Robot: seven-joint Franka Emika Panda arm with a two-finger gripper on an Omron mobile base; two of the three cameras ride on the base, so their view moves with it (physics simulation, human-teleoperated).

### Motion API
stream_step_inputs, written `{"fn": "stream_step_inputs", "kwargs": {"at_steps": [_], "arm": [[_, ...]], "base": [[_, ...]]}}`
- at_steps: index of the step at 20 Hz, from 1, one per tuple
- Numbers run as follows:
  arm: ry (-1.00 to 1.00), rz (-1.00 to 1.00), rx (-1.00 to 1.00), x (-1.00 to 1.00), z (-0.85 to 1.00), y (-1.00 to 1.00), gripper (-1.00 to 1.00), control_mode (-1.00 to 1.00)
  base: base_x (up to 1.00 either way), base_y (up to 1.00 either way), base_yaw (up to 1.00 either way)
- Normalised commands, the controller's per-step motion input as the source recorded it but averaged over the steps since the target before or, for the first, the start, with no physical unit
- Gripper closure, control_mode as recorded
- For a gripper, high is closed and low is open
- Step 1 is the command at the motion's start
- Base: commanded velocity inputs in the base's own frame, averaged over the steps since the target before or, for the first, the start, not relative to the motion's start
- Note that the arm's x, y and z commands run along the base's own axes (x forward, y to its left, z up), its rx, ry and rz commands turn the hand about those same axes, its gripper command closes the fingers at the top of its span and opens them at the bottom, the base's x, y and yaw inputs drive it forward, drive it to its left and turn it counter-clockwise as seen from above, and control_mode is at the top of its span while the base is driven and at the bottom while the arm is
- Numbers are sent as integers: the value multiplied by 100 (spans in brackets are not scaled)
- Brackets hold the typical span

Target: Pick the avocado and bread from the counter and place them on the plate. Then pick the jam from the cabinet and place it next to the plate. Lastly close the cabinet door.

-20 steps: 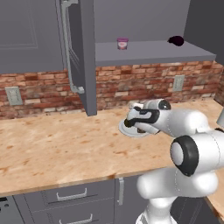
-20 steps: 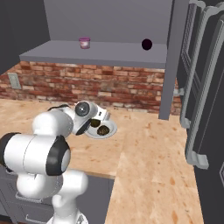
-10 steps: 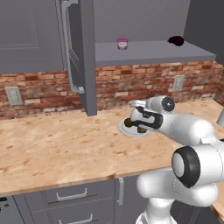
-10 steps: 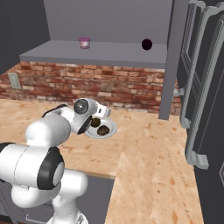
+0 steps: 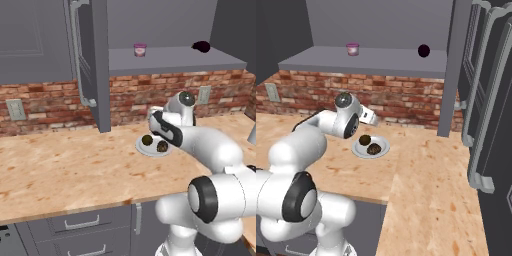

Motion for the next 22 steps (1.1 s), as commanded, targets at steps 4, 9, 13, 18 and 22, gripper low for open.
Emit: {"fn": "stream_step_inputs", "kwargs": {"at_steps": [4,9,13,18,22], "arm": [[11,0,0,-31,12,0,-100,-100],[-1,0,0,-54,0,0,-100,-100],[-2,0,0,-47,3,0,-100,-100],[0,0,-4,-19,33,12,-100,-100],[0,0,-5,-1,60,14,-100,-100]], "base": [[0,0,0],[0,0,0],[0,0,0],[0,0,0],[0,0,0]]}}
